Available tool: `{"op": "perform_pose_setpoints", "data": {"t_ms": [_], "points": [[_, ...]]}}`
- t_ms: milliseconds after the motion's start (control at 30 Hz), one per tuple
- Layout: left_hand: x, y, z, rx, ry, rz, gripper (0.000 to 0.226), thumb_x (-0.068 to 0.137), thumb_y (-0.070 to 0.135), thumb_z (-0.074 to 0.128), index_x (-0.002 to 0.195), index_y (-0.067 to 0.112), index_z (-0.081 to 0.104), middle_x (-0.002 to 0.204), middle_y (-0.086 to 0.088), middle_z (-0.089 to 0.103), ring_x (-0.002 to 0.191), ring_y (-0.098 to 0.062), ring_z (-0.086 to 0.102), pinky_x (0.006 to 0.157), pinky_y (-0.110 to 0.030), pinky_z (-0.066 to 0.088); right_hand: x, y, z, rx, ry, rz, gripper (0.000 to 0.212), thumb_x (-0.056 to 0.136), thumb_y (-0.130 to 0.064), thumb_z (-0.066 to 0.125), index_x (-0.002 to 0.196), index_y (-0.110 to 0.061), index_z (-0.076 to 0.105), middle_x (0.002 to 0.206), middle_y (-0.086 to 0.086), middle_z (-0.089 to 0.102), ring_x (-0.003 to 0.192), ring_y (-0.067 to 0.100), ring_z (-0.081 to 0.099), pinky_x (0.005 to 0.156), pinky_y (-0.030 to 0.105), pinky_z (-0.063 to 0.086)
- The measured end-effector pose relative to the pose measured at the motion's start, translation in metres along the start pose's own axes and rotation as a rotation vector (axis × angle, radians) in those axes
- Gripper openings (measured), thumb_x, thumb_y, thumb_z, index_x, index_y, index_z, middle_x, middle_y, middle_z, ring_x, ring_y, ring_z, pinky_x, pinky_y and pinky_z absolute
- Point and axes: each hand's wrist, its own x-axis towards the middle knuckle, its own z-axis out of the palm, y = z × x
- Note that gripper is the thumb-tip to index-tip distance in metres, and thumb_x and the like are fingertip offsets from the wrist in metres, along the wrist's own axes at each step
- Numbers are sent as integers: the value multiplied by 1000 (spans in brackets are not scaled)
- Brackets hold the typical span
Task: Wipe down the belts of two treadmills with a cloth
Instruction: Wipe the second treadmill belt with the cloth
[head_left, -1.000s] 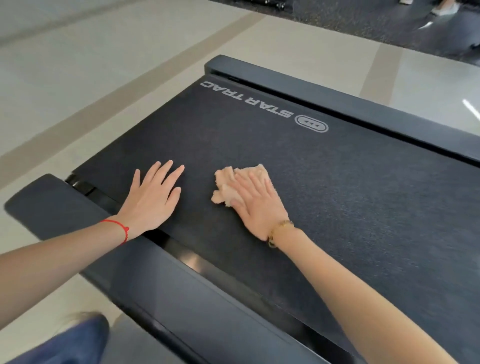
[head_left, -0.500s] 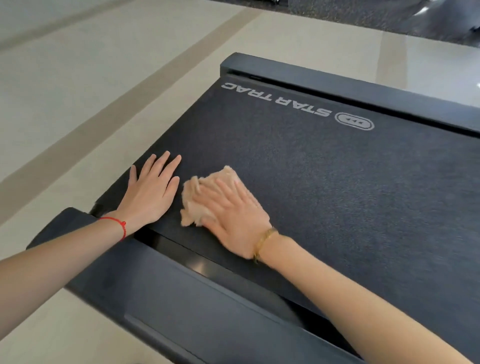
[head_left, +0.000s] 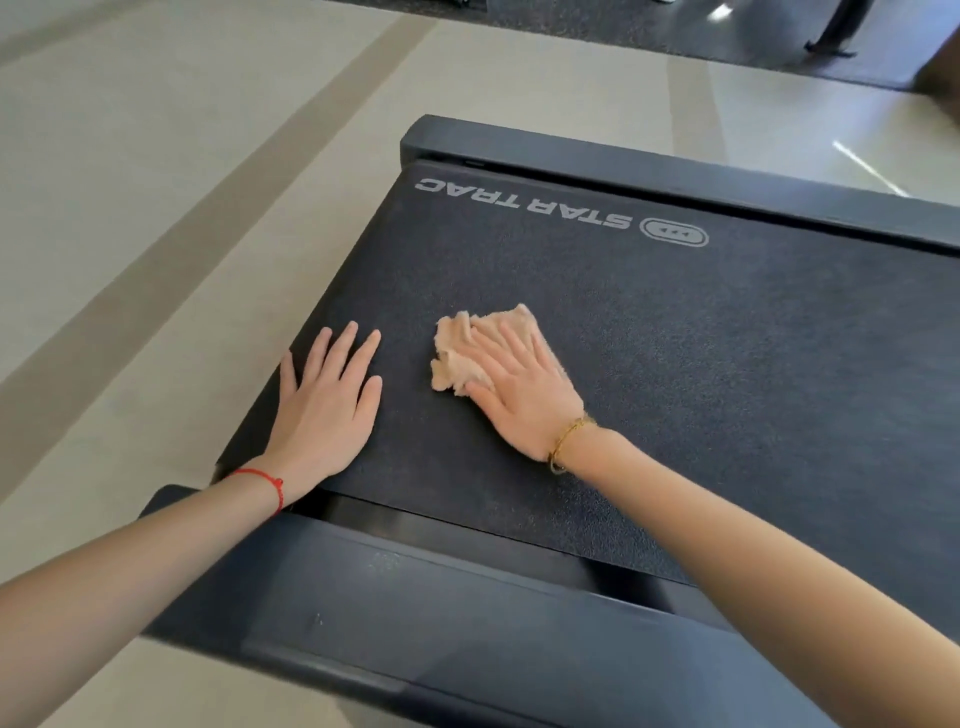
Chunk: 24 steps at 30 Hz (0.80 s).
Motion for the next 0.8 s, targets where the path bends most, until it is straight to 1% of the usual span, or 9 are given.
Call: {"op": "perform_pose_setpoints", "data": {"t_ms": [100,167,333,433,500,567,667,733,800], "points": [[-2,-1,0,11,7,18,56,105,38,24,159,27,14,167,-1,10,154,-24,2,121,-59,7,-32,-32,5,18,-25,-79,59,101,-50,15,155,-27,21,162,-6,18,151,22,4,122,47,-1],[-3,-1,-1,2,-4,27,56,105,38,25,159,26,15,167,-2,11,154,-25,3,120,-59,6,-49,-45,8,31,-47,-122,57,102,-50,18,154,-28,23,162,-8,15,151,21,1,122,46,-2],[-3,-1,-4,2,-46,27,57,105,39,22,159,27,10,167,-2,8,154,-26,0,120,-61,4,-66,-32,3,17,-72,-148,54,103,-47,22,154,-28,23,162,-8,13,151,18,0,122,45,3],[-1,-2,-4,21,-49,38,57,104,39,21,159,26,10,167,-3,8,154,-26,0,120,-63,5,-55,-14,-1,28,-78,-69,57,102,-49,19,154,-27,20,163,-8,10,151,17,-2,123,43,-1],[0,-4,-2,31,-38,43,57,104,41,15,159,26,9,167,-4,9,154,-26,0,120,-62,4,-36,3,-5,35,-45,6,57,102,-48,18,155,-26,18,163,-7,10,150,16,-4,122,44,-1],[1,-4,0,40,-21,47,62,101,44,11,159,26,10,167,-4,10,154,-26,2,121,-61,5,-7,22,-9,30,-4,122,55,104,-44,22,155,-25,14,163,-5,9,150,16,-4,122,45,-2],[1,-4,2,47,4,38,62,101,44,11,159,25,12,166,-4,12,154,-26,4,121,-59,7,47,34,-11,-17,13,320,54,105,-42,22,155,-25,13,163,-4,10,150,18,-1,121,44,-7],[1,-3,3,43,9,27,58,103,41,14,159,25,12,166,-4,12,154,-26,4,122,-58,9,74,22,-7,-35,36,336,56,104,-45,20,155,-25,14,162,-4,16,149,19,6,121,45,-7],[1,-2,3,43,20,20,59,102,41,14,159,24,14,166,-4,14,154,-26,7,121,-58,11,84,-2,-2,-42,38,243,60,101,-48,16,155,-23,16,160,-3,20,148,22,10,121,45,-5]]}}
